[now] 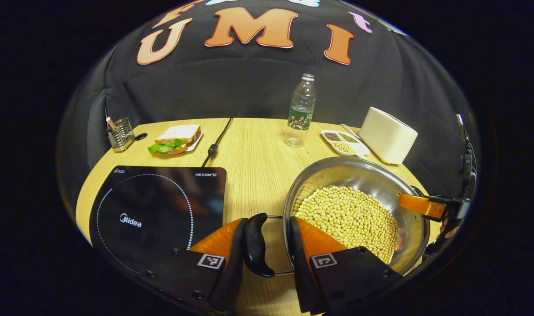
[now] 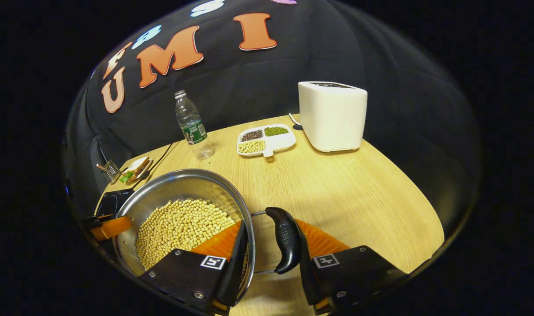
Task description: First push the handle of the pot to place it horizontally, then grasp the pot with both hands and set it on the induction cooktop.
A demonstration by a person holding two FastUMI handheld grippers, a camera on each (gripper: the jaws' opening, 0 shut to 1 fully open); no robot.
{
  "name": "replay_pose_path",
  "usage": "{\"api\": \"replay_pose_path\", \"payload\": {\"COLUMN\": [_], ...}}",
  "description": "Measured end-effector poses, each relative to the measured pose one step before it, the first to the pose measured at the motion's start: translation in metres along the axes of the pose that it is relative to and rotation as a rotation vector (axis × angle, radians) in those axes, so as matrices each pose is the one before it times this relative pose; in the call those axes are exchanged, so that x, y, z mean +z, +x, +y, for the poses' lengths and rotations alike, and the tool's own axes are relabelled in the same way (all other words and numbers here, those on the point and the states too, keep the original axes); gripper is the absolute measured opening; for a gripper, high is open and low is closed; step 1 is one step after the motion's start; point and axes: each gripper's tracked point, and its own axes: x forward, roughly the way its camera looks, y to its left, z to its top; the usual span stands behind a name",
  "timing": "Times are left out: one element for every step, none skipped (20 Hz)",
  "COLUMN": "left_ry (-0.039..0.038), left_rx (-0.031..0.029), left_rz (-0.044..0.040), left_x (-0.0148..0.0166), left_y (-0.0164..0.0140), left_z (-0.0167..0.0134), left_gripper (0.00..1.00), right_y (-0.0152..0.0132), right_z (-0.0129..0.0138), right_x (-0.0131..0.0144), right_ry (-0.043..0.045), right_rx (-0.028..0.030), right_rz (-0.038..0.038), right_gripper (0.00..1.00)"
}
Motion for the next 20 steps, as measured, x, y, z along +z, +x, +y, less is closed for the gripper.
{"api": "replay_pose_path", "payload": {"left_ry": [-0.00859,-0.00242,0.00230,0.00114,0.00143,-0.00023,-0.00696,-0.00760,-0.00579,-0.00263,-0.00088,-0.00145,-0.00053,-0.00181,-0.00693,-0.00738,-0.00442,-0.00412,-0.00489,-0.00602], "left_rx": [-0.00551,-0.00480,-0.00221,-0.00038,0.00014,-0.00044,-0.00079,-0.00173,-0.00031,0.00184,0.00379,0.00613,0.00577,0.00644,0.00540,0.00479,0.00473,0.00442,0.00386,0.00416], "left_rz": [0.00861,0.00060,-0.00699,-0.01029,-0.01081,-0.00906,-0.00834,-0.00646,-0.00613,-0.00160,0.00053,-0.00185,-0.01226,-0.01296,-0.00884,-0.00929,-0.00909,-0.00631,-0.00416,-0.00001], "left_x": [-0.00157,0.00147,0.00208,0.00312,0.00509,0.00519,0.00342,0.00396,0.00355,0.00252,0.00270,0.00329,0.00511,0.00591,0.00289,0.00469,0.00400,0.00354,0.00275,0.00242], "left_y": [-0.00332,-0.00329,-0.00359,-0.00489,-0.00678,-0.00549,-0.00507,-0.00589,-0.00513,-0.00581,-0.00470,-0.00582,-0.00650,-0.00649,-0.00648,-0.00628,-0.00568,-0.00537,-0.00472,-0.00447], "left_z": [-0.00078,-0.00026,0.00003,0.00097,0.00063,0.00215,0.00236,0.00266,0.00469,0.00563,0.00657,0.00620,0.00765,0.00876,0.00777,0.00851,0.00882,0.00827,0.00861,0.00978], "left_gripper": [0.58,0.58,0.58,0.58,0.58,0.57,0.58,0.58,0.57,0.57,0.58,0.58,0.58,0.58,0.57,0.58,0.58,0.58,0.58,0.57], "right_y": [-0.00371,-0.00451,-0.00412,-0.00461,-0.00423,-0.00438,-0.00578,-0.00459,-0.00417,-0.00313,-0.00366,-0.00329,-0.00252,-0.00302,-0.00251,-0.00275,-0.00187,-0.00192,-0.00298,-0.00172], "right_z": [0.00012,-0.00072,0.00159,0.00175,0.00206,0.00396,0.00343,0.00496,0.00589,0.00657,0.00755,0.00845,0.00843,0.00952,0.00997,0.01002,0.00959,0.01001,0.00901,0.00956], "right_x": [0.00017,0.00178,0.00169,0.00232,0.00136,0.00326,0.00273,0.00299,0.00292,0.00338,0.00098,0.00242,0.00339,0.00265,0.00292,0.00234,0.00234,0.00153,0.00062,0.00123], "right_ry": [-0.00291,0.00312,0.00513,0.00497,0.00316,0.00486,-0.00045,-0.00346,-0.00431,-0.00297,-0.00114,-0.00178,-0.00407,-0.00260,0.00014,-0.00203,-0.00211,-0.00323,-0.00426,-0.00407], "right_rx": [-0.00493,-0.00285,0.00135,0.00266,0.00361,0.00411,0.00413,0.00323,0.00356,0.00407,0.00613,0.00750,0.00820,0.00940,0.01067,0.01134,0.01126,0.00985,0.00918,0.00828], "right_rz": [-0.00315,-0.00724,-0.00733,-0.00725,-0.00620,-0.00860,-0.00875,-0.00803,-0.00726,-0.00429,0.00501,-0.00054,-0.00568,-0.00345,-0.00637,-0.00404,-0.00491,-0.00312,-0.00181,-0.00142], "right_gripper": [0.58,0.58,0.58,0.57,0.58,0.53,0.57,0.57,0.57,0.57,0.58,0.53,0.57,0.58,0.58,0.53,0.53,0.57,0.57,0.57]}}
